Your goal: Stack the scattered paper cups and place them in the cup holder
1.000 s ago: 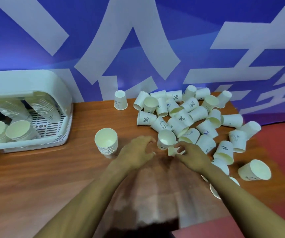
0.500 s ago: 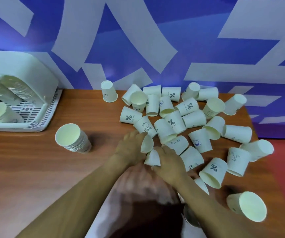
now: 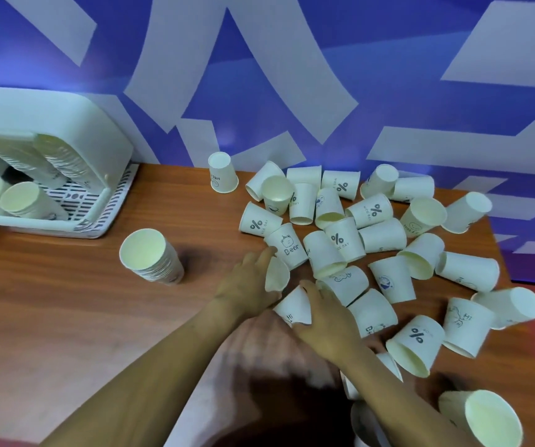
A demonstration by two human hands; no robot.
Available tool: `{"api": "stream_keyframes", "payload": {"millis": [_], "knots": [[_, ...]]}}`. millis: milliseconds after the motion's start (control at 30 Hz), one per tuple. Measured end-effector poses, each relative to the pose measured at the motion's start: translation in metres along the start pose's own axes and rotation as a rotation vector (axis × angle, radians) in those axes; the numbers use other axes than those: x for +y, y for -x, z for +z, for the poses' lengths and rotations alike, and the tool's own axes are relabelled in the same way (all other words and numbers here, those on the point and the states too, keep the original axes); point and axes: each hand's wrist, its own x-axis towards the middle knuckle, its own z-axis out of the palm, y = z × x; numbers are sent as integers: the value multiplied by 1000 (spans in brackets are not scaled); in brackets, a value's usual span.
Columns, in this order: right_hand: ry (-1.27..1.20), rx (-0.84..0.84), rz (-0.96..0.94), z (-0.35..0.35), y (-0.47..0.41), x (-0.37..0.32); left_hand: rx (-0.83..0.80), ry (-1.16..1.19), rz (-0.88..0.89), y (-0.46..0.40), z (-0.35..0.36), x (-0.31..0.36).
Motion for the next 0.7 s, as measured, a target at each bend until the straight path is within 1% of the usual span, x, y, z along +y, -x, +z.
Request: {"api": "stream_keyframes", "payload": {"millis": [100,200,300,400,533,600,700], "knots": [[-69,13,44,-7,5,-10,26,17,15,9,-25,-14],[-193,40,138,-13,11,-27,23,92,43,23,-50,-30],[-256,97,247,-19,18,-47,-1,116,105,40,-70,-50],[-273,174,307,-24,19,-77,5,135,186,54,-92,-73],[-306,323,311,-35,17,-127,43,197,319,68,-125,-99],[-325,386,288,-38,17,-149,73,226,347,74,-142,-109],[-351,441,203,-44,20,-177,106,216,364,80,-169,-122]]}}
